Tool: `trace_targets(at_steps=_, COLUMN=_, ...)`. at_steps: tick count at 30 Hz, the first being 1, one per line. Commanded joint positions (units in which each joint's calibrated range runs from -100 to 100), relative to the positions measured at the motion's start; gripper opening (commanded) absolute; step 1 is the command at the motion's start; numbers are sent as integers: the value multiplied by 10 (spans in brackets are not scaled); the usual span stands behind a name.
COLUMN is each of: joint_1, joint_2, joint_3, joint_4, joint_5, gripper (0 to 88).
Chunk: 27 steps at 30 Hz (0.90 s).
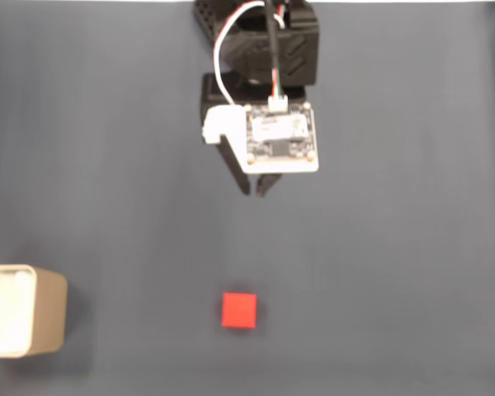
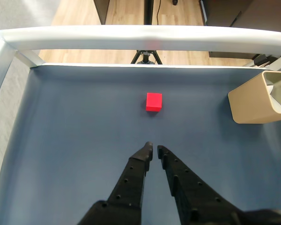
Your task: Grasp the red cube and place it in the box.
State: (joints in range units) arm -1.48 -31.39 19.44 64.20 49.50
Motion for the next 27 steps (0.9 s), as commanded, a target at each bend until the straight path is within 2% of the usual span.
trace_targets(at_steps=1, joint_1=6, joint_2=11, joint_3=-37, joint_4=-7, joint_5=-7, gripper=8)
trace_targets(at_steps=11, joint_1=12, joint_2=73, joint_3=-75, joint_4=-31, joint_5=-19, gripper=16)
trace_targets(at_steps=27, joint_1=33, joint_2=187, joint_3=-152, joint_4=-71, joint_5=-16, gripper=148)
